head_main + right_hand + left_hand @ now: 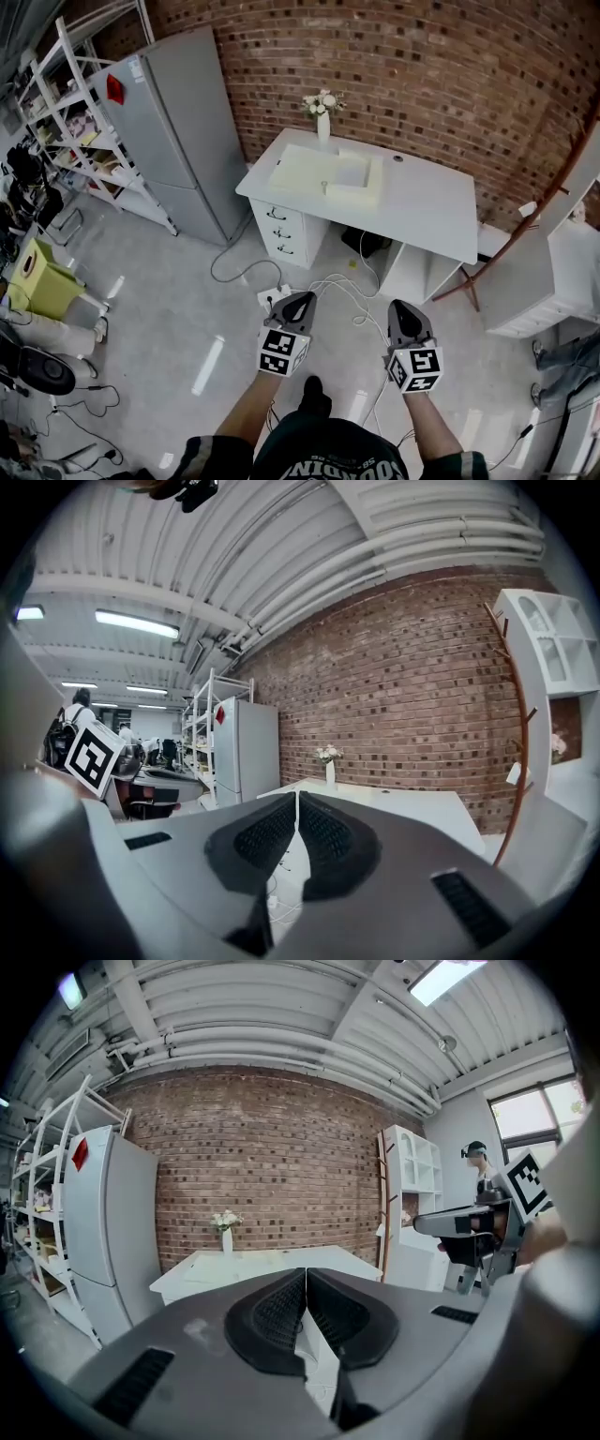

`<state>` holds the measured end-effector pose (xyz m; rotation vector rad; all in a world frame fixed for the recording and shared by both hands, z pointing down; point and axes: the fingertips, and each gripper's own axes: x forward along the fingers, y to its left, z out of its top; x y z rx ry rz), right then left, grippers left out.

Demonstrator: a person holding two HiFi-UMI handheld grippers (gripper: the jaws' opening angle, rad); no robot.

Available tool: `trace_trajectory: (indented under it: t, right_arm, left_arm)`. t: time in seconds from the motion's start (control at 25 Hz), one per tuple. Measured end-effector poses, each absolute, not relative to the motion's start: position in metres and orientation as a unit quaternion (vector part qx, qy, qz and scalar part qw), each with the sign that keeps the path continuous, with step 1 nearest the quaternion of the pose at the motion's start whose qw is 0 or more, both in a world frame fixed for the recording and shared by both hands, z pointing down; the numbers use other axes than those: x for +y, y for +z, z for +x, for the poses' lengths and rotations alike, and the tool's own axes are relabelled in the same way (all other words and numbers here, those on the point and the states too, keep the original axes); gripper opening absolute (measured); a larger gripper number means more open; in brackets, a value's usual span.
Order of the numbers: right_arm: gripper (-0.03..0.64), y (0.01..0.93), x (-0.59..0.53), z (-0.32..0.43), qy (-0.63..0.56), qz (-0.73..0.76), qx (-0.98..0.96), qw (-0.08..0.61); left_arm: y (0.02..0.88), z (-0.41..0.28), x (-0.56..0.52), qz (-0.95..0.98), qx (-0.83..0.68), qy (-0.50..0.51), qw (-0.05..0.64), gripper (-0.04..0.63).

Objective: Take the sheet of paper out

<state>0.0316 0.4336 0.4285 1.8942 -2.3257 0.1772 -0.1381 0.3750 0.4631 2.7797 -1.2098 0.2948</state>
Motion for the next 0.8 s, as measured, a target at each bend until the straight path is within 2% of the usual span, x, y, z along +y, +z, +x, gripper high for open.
trace_trajectory:
  t: [0.36,0.8]
  right_arm:
    - [0.071,0.422,0.358,0.014,0.050,0.641,-0.763,0.069]
    - [0.071,0.426,0.318,-0.013,0.048,0.644,-0.760,0.071]
  left_arm:
    - [0.459,-0.154,0.297,0.918,-0.384,0.092,0.042,0.011]
    - [0.465,-0.178,0.256,0.920,-0.379,0.092,0.045,0.011]
